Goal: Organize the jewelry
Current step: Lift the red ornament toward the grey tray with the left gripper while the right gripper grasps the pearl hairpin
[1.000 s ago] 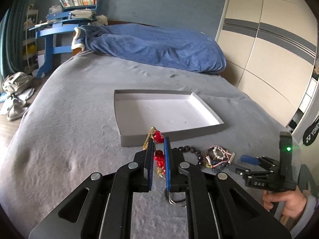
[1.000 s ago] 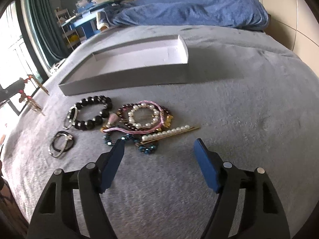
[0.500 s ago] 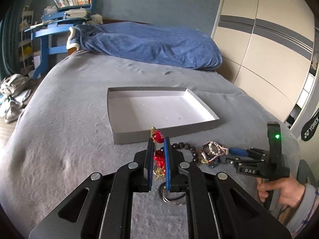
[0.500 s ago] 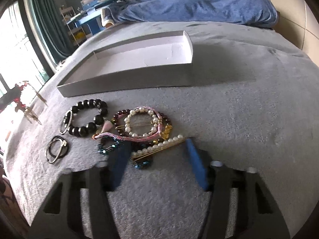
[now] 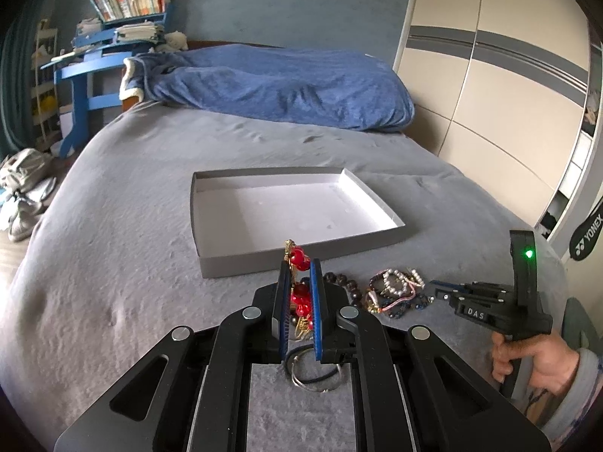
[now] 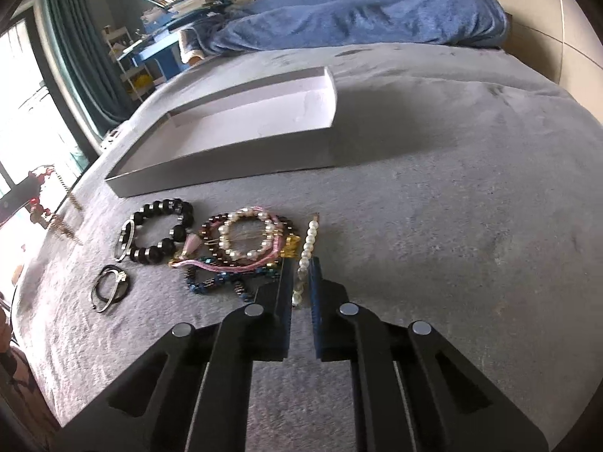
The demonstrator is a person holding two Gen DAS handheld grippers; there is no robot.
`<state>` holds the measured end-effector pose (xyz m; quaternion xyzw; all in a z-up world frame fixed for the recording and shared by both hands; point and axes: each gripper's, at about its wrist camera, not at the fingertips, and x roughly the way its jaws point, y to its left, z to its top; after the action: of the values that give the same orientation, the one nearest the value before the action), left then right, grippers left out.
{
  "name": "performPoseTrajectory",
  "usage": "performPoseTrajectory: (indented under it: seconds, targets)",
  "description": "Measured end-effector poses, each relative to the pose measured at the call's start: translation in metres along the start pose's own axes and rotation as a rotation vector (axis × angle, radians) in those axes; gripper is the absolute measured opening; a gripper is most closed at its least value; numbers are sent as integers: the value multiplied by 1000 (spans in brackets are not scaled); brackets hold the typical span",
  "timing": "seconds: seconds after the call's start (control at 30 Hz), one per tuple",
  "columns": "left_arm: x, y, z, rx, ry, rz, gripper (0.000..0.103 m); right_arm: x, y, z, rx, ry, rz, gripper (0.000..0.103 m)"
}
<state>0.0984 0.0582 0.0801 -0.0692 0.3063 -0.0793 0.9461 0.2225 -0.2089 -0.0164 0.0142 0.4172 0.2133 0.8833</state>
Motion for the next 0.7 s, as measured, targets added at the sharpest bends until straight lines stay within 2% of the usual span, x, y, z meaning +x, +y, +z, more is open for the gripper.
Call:
performPoseTrajectory:
  seconds: [0.37,0.57,0.7]
  targets:
    - [6,-7,0,22,14,2,10,18,-7,7,22,30,-7,8]
    - [16,-21,7,70,23,-2,10,8,-6,13,18,-10,-18,6]
    - [22,-21,16,69,22,-7,10,-6,-5,23,19,-58,-14,6]
